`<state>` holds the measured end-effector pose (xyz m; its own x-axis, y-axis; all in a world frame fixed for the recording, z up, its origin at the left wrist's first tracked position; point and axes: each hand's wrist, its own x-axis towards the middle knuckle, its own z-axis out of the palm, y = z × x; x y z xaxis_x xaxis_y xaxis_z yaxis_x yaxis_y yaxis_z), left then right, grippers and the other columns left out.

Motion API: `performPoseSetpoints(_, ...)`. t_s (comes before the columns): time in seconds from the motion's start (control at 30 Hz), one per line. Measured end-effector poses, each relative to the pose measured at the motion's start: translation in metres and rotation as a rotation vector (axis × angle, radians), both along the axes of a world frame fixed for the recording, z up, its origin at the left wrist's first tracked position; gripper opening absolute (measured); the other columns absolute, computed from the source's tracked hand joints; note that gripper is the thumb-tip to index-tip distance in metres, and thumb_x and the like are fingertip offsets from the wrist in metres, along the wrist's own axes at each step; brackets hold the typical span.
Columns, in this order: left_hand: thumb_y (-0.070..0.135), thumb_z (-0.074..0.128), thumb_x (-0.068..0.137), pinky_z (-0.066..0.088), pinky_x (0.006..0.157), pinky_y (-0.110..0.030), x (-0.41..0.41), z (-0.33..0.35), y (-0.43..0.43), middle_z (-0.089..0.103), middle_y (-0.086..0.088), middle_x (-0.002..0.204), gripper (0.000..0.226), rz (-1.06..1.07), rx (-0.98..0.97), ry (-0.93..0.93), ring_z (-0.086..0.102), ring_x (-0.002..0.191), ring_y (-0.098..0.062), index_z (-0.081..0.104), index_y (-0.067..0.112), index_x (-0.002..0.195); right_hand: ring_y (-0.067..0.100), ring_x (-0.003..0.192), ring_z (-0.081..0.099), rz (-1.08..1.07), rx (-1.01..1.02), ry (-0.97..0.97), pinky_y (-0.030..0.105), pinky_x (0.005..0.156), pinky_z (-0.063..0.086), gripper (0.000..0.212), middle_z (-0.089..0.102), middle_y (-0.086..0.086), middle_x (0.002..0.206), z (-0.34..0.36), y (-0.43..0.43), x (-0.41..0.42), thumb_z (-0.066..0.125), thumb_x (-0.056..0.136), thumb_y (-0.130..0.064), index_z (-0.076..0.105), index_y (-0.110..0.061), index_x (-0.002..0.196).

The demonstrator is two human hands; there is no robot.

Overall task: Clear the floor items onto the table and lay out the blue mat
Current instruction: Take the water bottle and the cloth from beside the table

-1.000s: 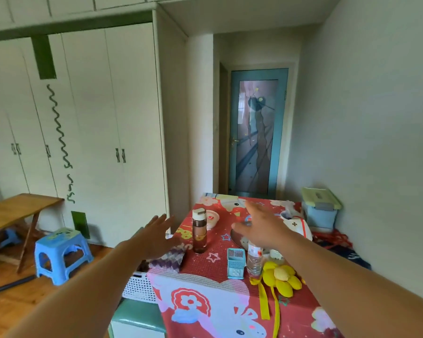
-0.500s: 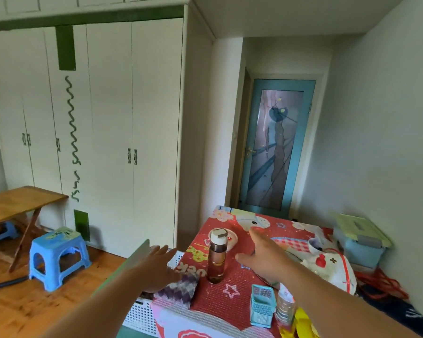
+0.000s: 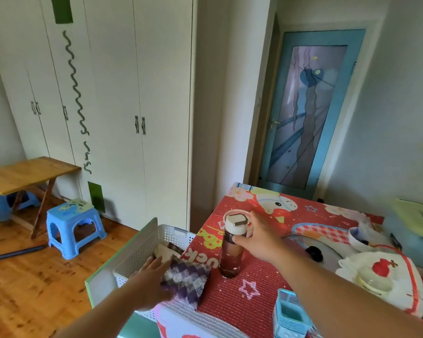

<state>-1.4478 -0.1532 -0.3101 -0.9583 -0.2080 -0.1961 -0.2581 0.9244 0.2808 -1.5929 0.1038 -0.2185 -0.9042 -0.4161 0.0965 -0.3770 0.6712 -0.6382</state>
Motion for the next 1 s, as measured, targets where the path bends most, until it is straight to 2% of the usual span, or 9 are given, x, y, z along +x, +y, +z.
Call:
performPoseSetpoints(0.1,0.06,0.048,0.083,0.011,0.118,-0.05,-0.013,-0.039,-0.008,-0.007,-0.003,0.158,0.085,0.105,0.029,-0.028,-0.007,0.145,-0.027,0.002,0.028,0.147,0.022,0.133,0.036,0.009,0.03,-0.067,0.042,0.107,0.036,0.096,0.029,0.0,0.152,-0.032,-0.017,-0.031,0.072,0.071,-0.049,0.019,-0.024,0.147)
performPoseSetpoints(0.27,0.059,0.046,0.085,0.013,0.117,-0.052,-0.026,-0.087,-0.017,-0.012,-0.005,0.157,0.084,0.219,0.081,0.059,-0.011,0.144,-0.028,-0.001,0.03,0.147,0.024,0.141,0.021,-0.049,0.0,-0.052,0.045,0.112,0.028,0.105,0.015,0.002,0.158,-0.07,-0.036,-0.066,0.072,0.07,-0.051,0.01,-0.022,0.15)
performPoseSetpoints(0.37,0.061,0.049,0.082,0.01,0.117,-0.052,-0.037,-0.11,-0.02,-0.014,-0.004,0.157,0.085,0.293,0.156,0.096,-0.012,0.144,-0.029,-0.001,0.036,0.146,0.024,0.145,0.01,-0.103,-0.001,-0.032,0.042,0.113,0.02,0.112,0.001,0.0,0.16,-0.092,-0.044,-0.083,0.073,0.07,-0.053,-0.001,-0.025,0.15)
performPoseSetpoints(0.47,0.061,0.052,0.08,0.013,0.116,-0.051,-0.049,-0.13,-0.019,-0.012,-0.008,0.157,0.085,0.386,0.248,0.101,-0.003,0.144,-0.035,0.0,0.04,0.145,0.027,0.14,0.023,-0.131,-0.112,-0.019,0.042,0.108,0.03,0.11,0.014,0.003,0.157,-0.107,-0.051,-0.093,0.077,0.069,-0.048,0.003,-0.031,0.149)
performPoseSetpoints(0.6,0.049,0.058,0.083,0.038,0.106,-0.044,-0.068,-0.157,-0.017,0.015,-0.014,0.153,0.081,0.439,0.476,0.122,0.035,0.132,-0.039,0.007,0.039,0.145,0.026,0.124,0.043,-0.175,-0.274,0.055,0.037,0.096,0.039,0.1,0.039,0.003,0.14,-0.124,-0.059,-0.098,0.08,0.07,-0.036,0.015,-0.034,0.146)
performPoseSetpoints(0.7,0.045,0.055,0.087,0.048,0.09,-0.035,-0.071,-0.164,-0.017,0.03,-0.013,0.147,0.069,0.415,0.391,0.116,0.049,0.118,-0.033,0.018,0.037,0.145,0.026,0.119,0.046,-0.177,-0.326,0.089,0.034,0.089,0.039,0.093,0.044,0.003,0.134,-0.128,-0.061,-0.097,0.079,0.072,-0.032,0.019,-0.036,0.142)
performPoseSetpoints(0.8,0.035,0.052,0.09,0.048,0.076,-0.026,-0.067,-0.168,-0.016,0.04,-0.006,0.143,0.059,0.387,0.214,0.117,0.055,0.109,-0.026,0.029,0.032,0.143,0.023,0.117,0.045,-0.173,-0.356,0.092,0.03,0.086,0.035,0.091,0.044,0.002,0.132,-0.132,-0.06,-0.097,0.079,0.072,-0.03,0.02,-0.036,0.142)
performPoseSetpoints(1.0,0.022,0.043,0.095,0.047,0.087,-0.028,-0.06,-0.157,-0.012,0.054,0.007,0.135,0.036,0.358,0.039,0.276,0.055,0.116,-0.022,0.052,0.029,0.13,0.021,0.117,0.045,-0.18,-0.402,0.073,0.031,0.089,0.037,0.09,0.044,0.001,0.134,-0.133,-0.053,-0.087,0.079,0.073,-0.029,0.021,-0.036,0.141)
